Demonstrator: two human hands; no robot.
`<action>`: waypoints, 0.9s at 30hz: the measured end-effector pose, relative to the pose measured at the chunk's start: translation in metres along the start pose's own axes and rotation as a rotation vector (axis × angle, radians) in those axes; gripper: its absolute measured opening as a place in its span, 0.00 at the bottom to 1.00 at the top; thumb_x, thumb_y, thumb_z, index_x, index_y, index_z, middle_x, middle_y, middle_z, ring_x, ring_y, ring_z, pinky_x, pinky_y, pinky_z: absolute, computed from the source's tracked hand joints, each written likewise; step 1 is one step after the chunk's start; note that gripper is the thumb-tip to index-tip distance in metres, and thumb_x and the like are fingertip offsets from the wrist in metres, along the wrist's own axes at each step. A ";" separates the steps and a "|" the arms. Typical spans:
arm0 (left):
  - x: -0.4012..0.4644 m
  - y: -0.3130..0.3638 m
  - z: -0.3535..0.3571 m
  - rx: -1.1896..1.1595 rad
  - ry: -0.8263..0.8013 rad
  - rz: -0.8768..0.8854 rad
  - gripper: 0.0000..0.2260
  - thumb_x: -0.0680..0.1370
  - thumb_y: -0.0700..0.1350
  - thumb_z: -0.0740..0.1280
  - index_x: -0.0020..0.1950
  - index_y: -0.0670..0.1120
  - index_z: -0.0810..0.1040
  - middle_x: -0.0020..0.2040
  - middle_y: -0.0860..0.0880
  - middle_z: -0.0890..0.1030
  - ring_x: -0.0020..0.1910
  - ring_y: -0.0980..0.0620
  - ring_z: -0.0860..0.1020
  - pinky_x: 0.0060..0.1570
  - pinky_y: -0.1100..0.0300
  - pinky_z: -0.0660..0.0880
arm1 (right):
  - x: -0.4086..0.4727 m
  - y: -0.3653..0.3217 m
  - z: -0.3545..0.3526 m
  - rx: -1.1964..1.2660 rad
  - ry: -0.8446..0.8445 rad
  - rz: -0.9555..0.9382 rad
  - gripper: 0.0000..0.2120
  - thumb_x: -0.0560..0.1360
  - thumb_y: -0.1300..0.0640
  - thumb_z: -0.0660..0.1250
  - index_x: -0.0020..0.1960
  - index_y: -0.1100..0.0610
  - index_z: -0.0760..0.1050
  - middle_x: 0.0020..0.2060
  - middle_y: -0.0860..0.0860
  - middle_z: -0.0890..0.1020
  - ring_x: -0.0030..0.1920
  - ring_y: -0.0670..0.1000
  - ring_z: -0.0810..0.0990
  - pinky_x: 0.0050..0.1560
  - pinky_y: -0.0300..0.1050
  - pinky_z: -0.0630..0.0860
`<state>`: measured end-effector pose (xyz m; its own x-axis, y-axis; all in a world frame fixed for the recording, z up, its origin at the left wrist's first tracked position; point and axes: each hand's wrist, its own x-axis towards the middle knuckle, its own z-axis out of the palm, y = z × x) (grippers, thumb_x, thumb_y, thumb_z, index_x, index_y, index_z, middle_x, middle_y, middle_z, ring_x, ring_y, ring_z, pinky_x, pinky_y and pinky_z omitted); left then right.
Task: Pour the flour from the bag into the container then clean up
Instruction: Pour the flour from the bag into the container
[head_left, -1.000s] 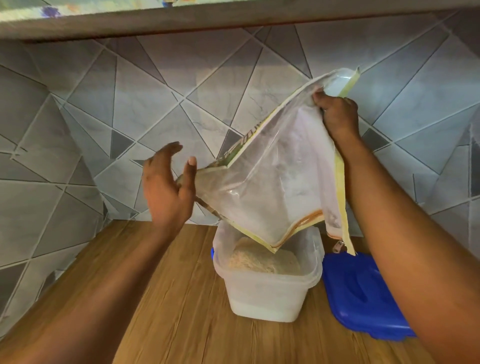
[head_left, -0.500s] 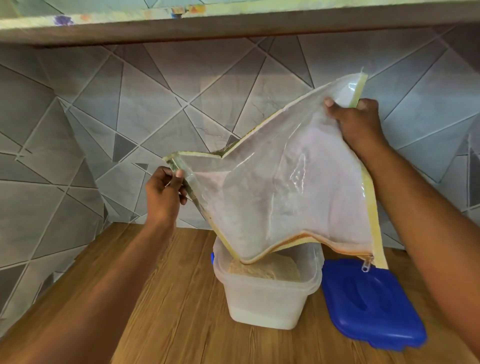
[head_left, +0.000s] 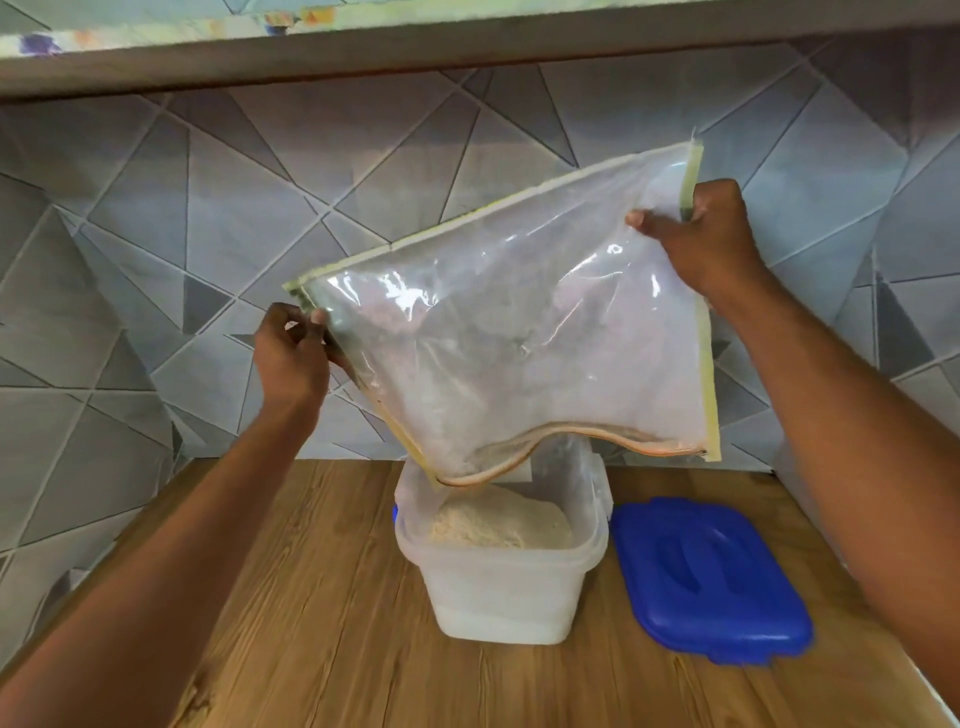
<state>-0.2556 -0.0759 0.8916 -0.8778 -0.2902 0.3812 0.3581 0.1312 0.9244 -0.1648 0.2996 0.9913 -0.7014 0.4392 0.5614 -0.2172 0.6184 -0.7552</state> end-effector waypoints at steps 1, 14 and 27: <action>0.000 0.000 0.000 0.014 0.004 0.004 0.07 0.83 0.49 0.64 0.55 0.46 0.73 0.54 0.41 0.83 0.48 0.42 0.84 0.44 0.44 0.85 | 0.000 0.001 0.001 -0.012 -0.001 0.014 0.24 0.70 0.45 0.78 0.41 0.64 0.72 0.36 0.58 0.75 0.36 0.55 0.77 0.40 0.47 0.75; -0.015 0.004 0.000 0.323 0.229 0.051 0.34 0.75 0.70 0.62 0.71 0.47 0.66 0.68 0.46 0.69 0.71 0.43 0.65 0.70 0.44 0.58 | 0.004 -0.029 0.043 0.131 -0.211 -0.067 0.18 0.72 0.52 0.77 0.43 0.67 0.78 0.36 0.54 0.76 0.35 0.48 0.75 0.37 0.42 0.71; 0.002 0.067 0.029 0.060 -0.109 0.391 0.16 0.73 0.51 0.75 0.43 0.39 0.79 0.34 0.45 0.73 0.33 0.51 0.69 0.34 0.54 0.68 | 0.019 -0.101 0.100 -0.341 -0.180 -0.518 0.19 0.72 0.42 0.75 0.38 0.54 0.71 0.39 0.51 0.76 0.44 0.53 0.74 0.38 0.41 0.66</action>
<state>-0.2428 -0.0401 0.9541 -0.7086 -0.1060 0.6976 0.6553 0.2676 0.7064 -0.2240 0.1803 1.0450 -0.6727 -0.0693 0.7367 -0.3509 0.9064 -0.2351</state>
